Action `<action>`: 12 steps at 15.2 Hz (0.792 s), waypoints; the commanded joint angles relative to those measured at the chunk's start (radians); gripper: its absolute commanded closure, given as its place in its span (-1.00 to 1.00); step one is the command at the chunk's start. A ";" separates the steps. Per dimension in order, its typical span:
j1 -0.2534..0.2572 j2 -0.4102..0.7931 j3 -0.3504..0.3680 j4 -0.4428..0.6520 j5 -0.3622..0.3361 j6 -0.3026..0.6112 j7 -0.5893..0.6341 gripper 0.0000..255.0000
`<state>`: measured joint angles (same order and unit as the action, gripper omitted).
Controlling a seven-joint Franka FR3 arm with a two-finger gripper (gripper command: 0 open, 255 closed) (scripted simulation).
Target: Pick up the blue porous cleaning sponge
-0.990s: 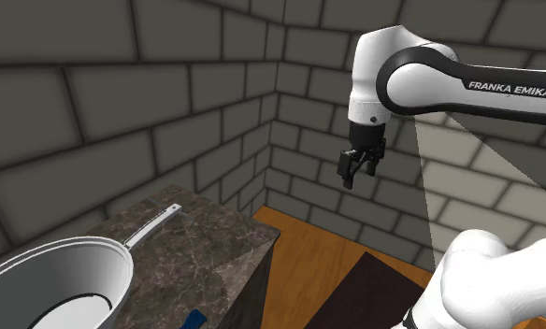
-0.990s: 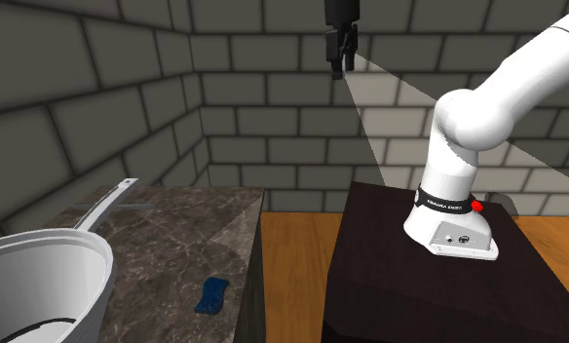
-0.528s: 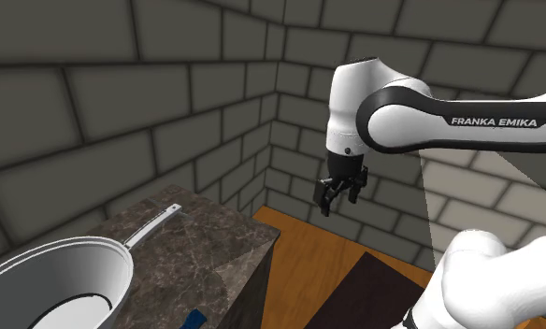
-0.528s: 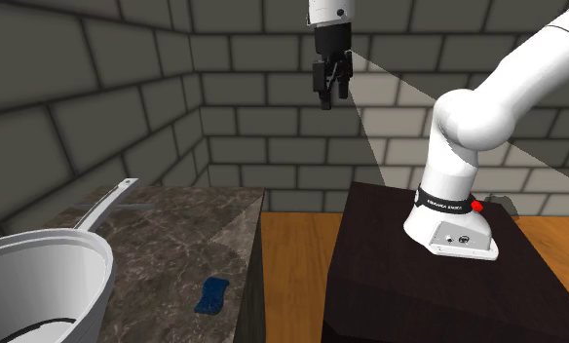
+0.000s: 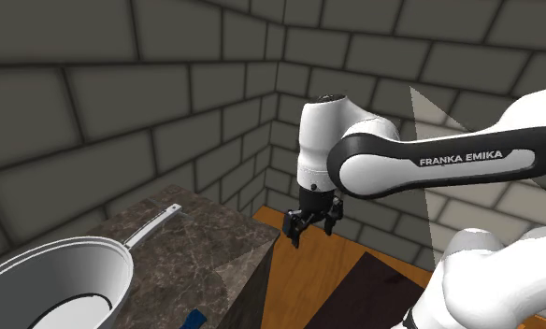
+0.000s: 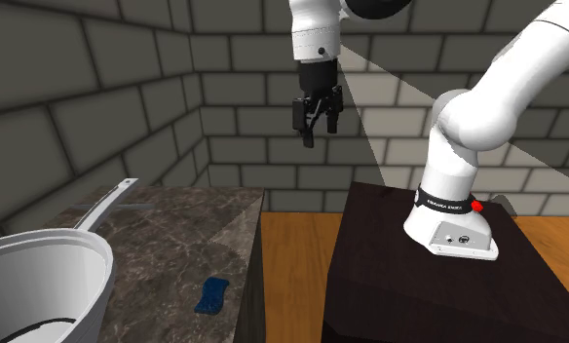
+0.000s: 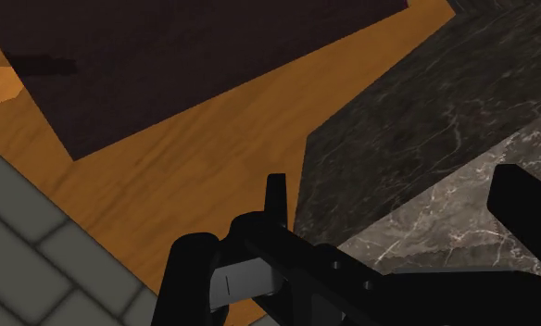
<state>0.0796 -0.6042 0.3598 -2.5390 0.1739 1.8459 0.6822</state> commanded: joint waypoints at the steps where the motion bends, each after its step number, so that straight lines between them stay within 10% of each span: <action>1: 0.000 0.065 0.045 0.009 0.021 0.067 0.062 -1.00; 12: -0.036 0.465 0.265 0.124 -0.038 0.386 0.430 -1.00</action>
<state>0.0473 -0.1830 0.6053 -2.4306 0.1550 2.2016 1.0675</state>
